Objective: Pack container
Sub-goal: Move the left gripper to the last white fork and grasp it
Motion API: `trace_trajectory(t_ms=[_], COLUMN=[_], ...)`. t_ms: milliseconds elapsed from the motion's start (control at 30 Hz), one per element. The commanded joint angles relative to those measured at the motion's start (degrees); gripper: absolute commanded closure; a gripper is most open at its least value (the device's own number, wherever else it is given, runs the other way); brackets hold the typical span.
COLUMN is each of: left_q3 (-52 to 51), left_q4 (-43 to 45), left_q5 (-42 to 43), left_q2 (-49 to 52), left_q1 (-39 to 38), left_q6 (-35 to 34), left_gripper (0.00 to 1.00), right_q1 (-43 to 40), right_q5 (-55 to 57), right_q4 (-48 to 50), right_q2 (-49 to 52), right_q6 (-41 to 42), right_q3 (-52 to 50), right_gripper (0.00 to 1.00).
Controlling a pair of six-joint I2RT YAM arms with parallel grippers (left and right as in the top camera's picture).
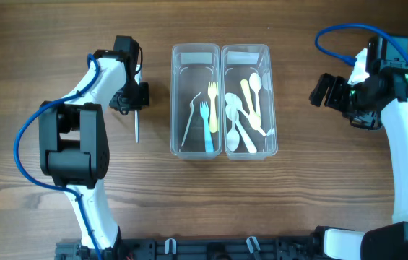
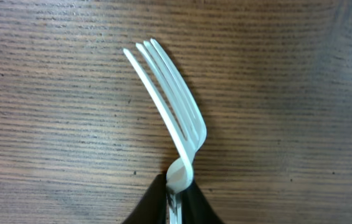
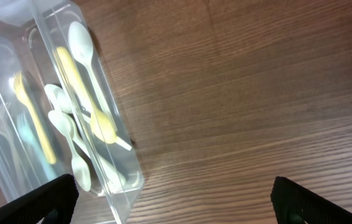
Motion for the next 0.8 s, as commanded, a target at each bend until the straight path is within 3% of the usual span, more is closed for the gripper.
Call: trace_trajectory(t_ms=[0, 100, 133, 200, 300, 433, 600, 667, 767], left_q3=[-0.3, -0.3, -0.3, -0.3, -0.3, -0.3, -0.3, -0.3, -0.3], left_q4=[-1.8, -2.8, -2.8, -2.8, -2.3, -1.4, -1.8, -2.0, -1.7], left_q5=[-0.1, -0.2, -0.2, -0.2, -0.1, -0.1, -0.1, -0.1, -0.1], left_q2=[0.7, 0.7, 0.7, 0.7, 0.8, 0.8, 0.8, 0.8, 1.1], left_q1=[-0.2, -0.4, -0.4, -0.4, -0.4, -0.4, -0.4, -0.4, -0.4], left_q6=[0.3, 0.4, 0.3, 0.3, 0.3, 0.3, 0.3, 0.3, 0.3], left_gripper=[0.96, 0.96, 0.90, 0.67, 0.55, 0.58, 0.78, 0.77, 0.67], right_q1=[-0.2, -0.2, -0.2, -0.2, -0.2, -0.2, -0.2, -0.2, -0.2], right_q5=[-0.7, -0.7, -0.7, -0.7, -0.7, -0.6, -0.7, -0.7, -0.7], right_q4=[-0.6, -0.6, -0.7, -0.8, -1.2, -1.3, -1.3, -1.3, -1.6], right_q2=[0.5, 0.5, 0.5, 0.5, 0.5, 0.5, 0.5, 0.5, 0.5], right_q6=[-0.4, -0.4, -0.4, -0.4, -0.4, -0.4, -0.5, -0.4, -0.4], right_q3=[0.1, 0.1, 0.1, 0.1, 0.1, 0.1, 0.1, 0.1, 0.1], right_gripper=[0.00, 0.00, 0.00, 0.00, 0.00, 0.00, 0.00, 0.00, 0.00])
